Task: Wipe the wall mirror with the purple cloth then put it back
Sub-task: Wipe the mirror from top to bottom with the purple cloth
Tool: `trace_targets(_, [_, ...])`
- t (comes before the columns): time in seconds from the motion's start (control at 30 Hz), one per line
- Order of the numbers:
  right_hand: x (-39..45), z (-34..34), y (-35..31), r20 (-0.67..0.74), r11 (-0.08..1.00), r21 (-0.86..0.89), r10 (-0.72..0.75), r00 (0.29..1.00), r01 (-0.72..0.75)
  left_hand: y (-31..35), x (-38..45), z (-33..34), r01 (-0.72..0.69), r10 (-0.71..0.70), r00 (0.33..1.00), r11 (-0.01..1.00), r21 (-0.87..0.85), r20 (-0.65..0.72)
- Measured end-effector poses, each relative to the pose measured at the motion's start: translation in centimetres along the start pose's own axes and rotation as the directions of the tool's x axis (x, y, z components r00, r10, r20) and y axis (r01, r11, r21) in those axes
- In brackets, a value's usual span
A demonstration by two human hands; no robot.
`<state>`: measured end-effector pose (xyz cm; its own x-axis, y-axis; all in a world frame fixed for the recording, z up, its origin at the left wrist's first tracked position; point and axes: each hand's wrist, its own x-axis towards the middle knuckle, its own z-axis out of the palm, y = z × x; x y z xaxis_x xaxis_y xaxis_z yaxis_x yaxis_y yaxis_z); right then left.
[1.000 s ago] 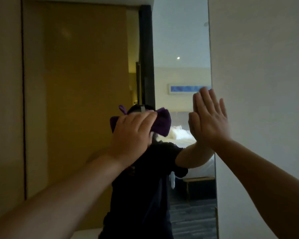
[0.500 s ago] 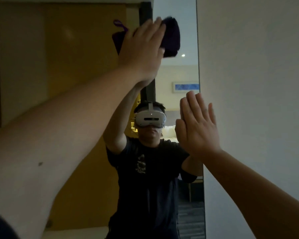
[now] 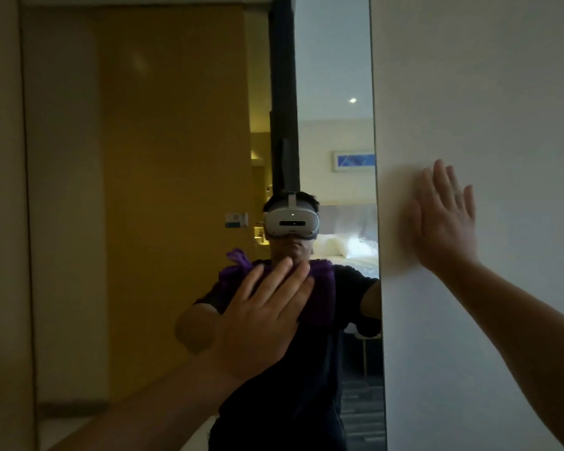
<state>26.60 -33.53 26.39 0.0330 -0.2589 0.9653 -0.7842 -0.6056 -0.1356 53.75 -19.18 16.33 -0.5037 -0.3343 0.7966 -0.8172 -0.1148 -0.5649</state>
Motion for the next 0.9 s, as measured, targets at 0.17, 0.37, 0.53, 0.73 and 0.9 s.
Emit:
trace_targets(0.17, [0.2,1.0,1.1,0.055,0.993,-0.113,-0.020,0.998,0.026,-0.7,0.5,-0.5,-0.056,0.055,0.994,0.998,-0.016,-0.091])
trace_targets(0.37, [0.2,1.1,1.3,0.061,0.990,-0.136,-0.029,0.998,0.037,-4.6,13.5,-1.7,0.216,-0.252,0.929,0.964,-0.157,-0.271])
trace_targets(0.53, [0.1,1.4,1.5,0.025,0.992,-0.119,-0.041,0.999,0.044,-8.9,28.1,-5.0,0.377,-0.405,0.889,0.912,-0.159,-0.216])
trace_targets(0.73, [0.2,1.7,1.8,-0.005,0.992,-0.113,-0.061,0.998,0.060,-9.7,33.6,-5.1,0.355,-0.353,0.921,0.935,-0.018,-0.168])
trace_targets(0.9, [0.1,1.3,1.7,0.016,0.993,-0.100,-0.068,0.998,0.069,-6.3,28.0,-3.6,0.163,-0.161,0.978,0.987,0.006,-0.132])
